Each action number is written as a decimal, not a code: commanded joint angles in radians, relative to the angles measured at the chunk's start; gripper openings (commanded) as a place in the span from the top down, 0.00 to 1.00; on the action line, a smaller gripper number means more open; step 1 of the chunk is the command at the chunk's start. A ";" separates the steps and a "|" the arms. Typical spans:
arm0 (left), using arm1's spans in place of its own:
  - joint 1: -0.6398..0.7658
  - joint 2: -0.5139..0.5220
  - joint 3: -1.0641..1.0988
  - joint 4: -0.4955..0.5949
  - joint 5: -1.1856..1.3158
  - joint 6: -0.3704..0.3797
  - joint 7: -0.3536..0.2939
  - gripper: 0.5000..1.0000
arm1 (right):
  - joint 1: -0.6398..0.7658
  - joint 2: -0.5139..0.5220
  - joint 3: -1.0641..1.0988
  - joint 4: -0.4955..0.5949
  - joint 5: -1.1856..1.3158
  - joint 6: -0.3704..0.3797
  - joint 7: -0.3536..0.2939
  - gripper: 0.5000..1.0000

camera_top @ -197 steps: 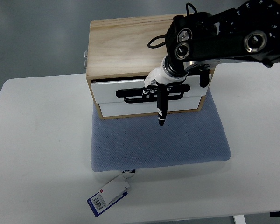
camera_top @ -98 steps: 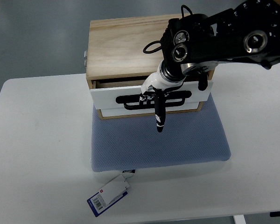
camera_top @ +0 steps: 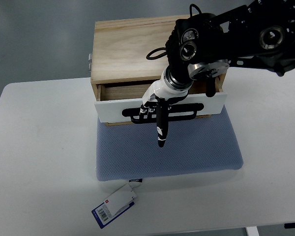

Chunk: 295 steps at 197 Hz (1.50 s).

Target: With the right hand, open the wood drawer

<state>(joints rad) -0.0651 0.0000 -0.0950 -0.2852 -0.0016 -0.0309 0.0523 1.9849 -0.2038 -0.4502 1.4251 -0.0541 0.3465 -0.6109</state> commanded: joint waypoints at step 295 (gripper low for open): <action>0.010 0.000 0.001 0.009 0.000 0.002 0.000 0.00 | 0.074 -0.095 0.036 0.103 0.082 0.097 0.000 0.11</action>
<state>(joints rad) -0.0552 0.0000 -0.0934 -0.2761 -0.0016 -0.0291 0.0522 2.0392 -0.2949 -0.4142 1.5279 0.0296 0.4421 -0.6109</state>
